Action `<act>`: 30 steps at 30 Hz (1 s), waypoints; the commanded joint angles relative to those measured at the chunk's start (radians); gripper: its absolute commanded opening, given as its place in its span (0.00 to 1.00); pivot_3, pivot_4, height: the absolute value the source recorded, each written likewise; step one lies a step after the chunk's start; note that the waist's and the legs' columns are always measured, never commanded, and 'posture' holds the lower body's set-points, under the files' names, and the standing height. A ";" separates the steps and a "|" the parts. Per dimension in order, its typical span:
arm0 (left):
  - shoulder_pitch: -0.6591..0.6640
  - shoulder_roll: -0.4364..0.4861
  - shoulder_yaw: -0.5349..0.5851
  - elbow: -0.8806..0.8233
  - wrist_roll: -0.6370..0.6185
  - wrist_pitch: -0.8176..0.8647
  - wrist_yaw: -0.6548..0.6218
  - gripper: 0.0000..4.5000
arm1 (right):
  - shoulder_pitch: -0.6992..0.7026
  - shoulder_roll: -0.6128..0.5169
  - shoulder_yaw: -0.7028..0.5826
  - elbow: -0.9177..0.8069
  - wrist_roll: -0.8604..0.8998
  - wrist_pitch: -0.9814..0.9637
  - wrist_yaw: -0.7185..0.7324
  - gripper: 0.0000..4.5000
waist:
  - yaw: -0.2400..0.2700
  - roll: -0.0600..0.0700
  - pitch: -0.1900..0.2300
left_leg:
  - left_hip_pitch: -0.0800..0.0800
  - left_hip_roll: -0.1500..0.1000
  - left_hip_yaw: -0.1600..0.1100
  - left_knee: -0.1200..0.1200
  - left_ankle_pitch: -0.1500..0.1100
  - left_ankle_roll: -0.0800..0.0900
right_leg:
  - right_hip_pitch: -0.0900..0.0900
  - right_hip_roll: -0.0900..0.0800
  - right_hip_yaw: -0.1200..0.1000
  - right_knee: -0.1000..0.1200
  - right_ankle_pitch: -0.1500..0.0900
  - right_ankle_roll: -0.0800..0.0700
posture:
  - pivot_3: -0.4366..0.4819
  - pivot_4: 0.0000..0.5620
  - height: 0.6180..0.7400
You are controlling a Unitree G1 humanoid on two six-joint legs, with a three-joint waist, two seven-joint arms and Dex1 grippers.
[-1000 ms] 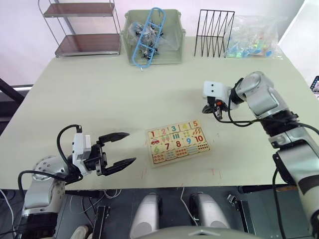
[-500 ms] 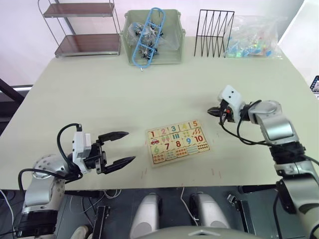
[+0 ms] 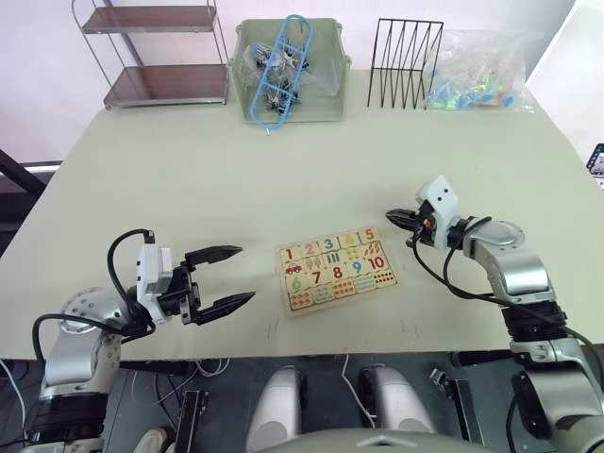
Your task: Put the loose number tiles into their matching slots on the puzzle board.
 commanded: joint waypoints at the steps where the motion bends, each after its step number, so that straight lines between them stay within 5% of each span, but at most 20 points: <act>1: 0.006 0.018 0.022 -0.022 -0.018 0.001 -0.002 1.00 | -0.001 -0.004 0.017 -0.005 -0.002 -0.066 -0.004 0.02 | 0.000 0.000 0.000 | 0.000 0.000 0.000 0.000 0.000 0.000 | 0.000 0.000 0.000 0.000 0.000 0.000 | 0.48 0.27 1.00; 30: 0.035 0.038 0.027 -0.069 -0.032 0.024 0.007 1.00 | -0.018 -0.013 0.074 0.071 -0.011 -0.171 0.024 0.02 | 0.000 0.000 0.000 | 0.000 0.000 0.000 0.000 0.000 0.000 | 0.000 0.000 0.000 0.000 0.000 0.000 | 0.48 0.27 1.00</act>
